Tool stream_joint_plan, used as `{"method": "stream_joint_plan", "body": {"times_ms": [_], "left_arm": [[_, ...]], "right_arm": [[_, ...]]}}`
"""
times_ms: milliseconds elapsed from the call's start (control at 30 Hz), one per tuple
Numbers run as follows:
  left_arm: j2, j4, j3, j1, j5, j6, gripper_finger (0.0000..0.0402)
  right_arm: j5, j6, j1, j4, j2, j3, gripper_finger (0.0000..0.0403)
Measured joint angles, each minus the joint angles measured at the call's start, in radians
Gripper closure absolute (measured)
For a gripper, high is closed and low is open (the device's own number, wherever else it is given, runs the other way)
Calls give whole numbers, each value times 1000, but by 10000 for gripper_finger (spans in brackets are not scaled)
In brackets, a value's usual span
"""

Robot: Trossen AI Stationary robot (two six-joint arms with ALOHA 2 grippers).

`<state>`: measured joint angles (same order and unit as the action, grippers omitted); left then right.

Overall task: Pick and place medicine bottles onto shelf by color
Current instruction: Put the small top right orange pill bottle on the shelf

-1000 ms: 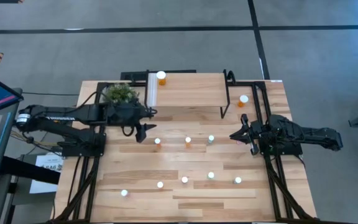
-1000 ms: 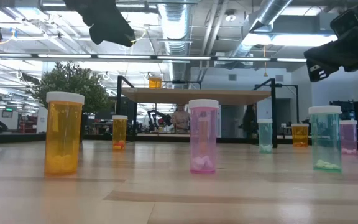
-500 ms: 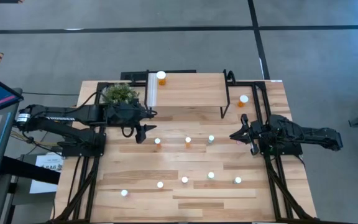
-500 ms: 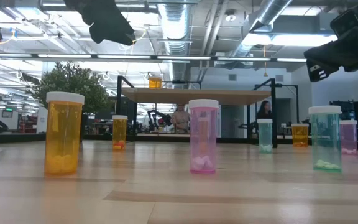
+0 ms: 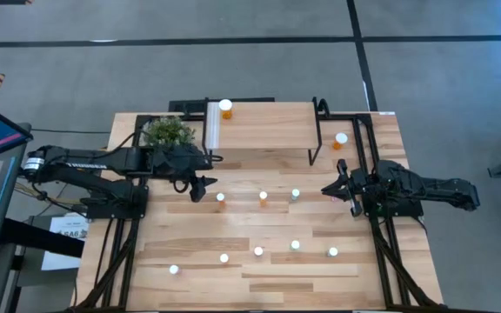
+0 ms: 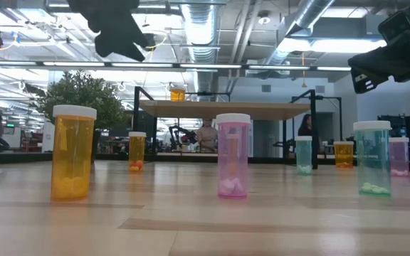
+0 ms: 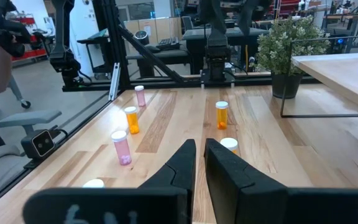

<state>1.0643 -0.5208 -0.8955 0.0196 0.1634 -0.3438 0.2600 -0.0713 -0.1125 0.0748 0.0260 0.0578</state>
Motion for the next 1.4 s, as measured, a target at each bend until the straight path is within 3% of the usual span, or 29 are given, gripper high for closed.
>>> {"method": "stream_joint_plan", "body": {"times_ms": [267,933,1400], "left_arm": [[90,-60,-31,-1,-73,28,187],[310,-197,-57,-52,-79,165,187],[382,-104,-56,-98,-35,208,187]], "right_arm": [[0,0,0,0,0,0,342],[0,0,0,0,1,0,342],[0,0,0,0,0,0,342]]}}
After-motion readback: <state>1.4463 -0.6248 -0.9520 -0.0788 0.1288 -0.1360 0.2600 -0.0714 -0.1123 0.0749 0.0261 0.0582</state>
